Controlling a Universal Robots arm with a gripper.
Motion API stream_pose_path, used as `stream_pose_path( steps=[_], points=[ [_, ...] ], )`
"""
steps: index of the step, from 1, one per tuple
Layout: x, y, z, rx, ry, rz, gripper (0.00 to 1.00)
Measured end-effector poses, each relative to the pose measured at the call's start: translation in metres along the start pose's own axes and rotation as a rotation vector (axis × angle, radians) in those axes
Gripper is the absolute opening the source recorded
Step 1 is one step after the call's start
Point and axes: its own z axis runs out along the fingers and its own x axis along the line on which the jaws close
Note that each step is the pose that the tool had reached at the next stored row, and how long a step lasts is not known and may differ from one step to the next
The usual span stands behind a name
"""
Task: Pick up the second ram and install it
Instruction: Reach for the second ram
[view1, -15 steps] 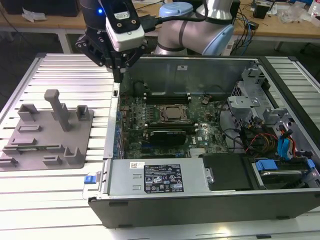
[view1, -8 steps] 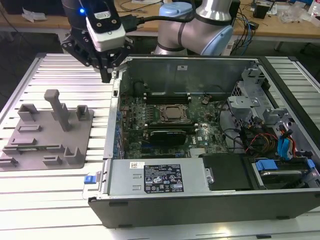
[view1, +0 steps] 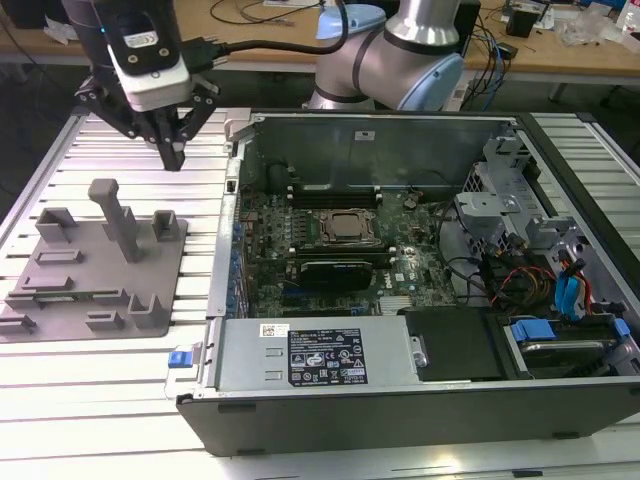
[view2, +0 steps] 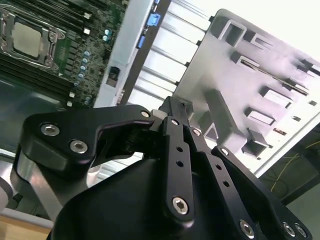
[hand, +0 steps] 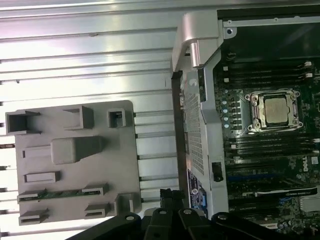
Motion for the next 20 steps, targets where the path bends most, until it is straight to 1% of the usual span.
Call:
stream_pose_path(
  steps=[2,6,8,13,16,17,18,20],
  points=[
    [0.0048,-0.0004,0.0012,0.0000,0.0000,0.000,0.08],
    [0.0220,-0.0019,0.0054,-0.0001,0.0000,0.000,0.08],
    [0.0286,-0.0025,0.0069,0.0000,0.0000,0.000,0.08],
    [0.0433,-0.0037,0.0102,0.0000,0.0000,0.000,0.08],
    [0.0528,-0.0046,0.0134,0.0000,0.0000,0.000,0.08],
    [0.0574,-0.0051,0.0151,0.0000,0.0000,0.000,0.08],
    [0.0636,-0.0057,0.0183,0.0000,0.0000,0.000,0.08],
    [0.0734,-0.0067,0.0234,0.0000,0.0001,0.000,0.08]
  ],
)
